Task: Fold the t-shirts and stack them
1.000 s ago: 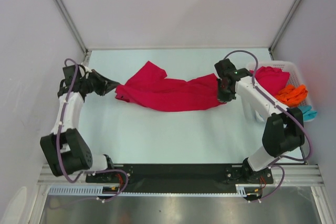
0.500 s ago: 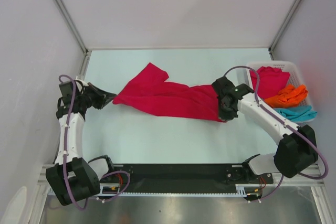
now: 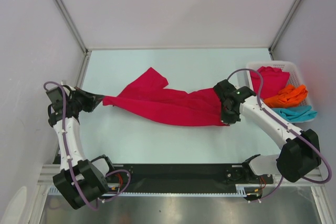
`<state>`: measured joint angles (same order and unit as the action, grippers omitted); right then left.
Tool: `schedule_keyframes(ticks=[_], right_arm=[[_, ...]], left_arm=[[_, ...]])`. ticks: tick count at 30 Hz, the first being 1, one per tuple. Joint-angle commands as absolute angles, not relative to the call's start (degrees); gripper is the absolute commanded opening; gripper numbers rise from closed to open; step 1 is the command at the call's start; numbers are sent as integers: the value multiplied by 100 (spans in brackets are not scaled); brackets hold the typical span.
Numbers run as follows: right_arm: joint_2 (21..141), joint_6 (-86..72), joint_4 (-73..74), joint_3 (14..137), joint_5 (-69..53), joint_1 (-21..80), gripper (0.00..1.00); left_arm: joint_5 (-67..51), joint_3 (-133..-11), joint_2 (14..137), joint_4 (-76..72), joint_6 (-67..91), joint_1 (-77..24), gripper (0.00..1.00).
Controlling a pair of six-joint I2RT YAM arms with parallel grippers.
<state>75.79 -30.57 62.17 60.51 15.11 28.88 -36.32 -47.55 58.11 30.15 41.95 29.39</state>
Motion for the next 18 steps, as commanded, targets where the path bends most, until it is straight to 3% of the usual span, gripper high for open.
schedule_keyframes(ticks=[1,18], right_arm=[[7444,-3252,6240,6003,1556,3023,0],[6531,-3902,6205,5168,1222,3454,0]], left_arm=[[-3885,-4729,5809,2795,4078,2997,0],[-3903,-4649,5406,3128,3753,2944,0]])
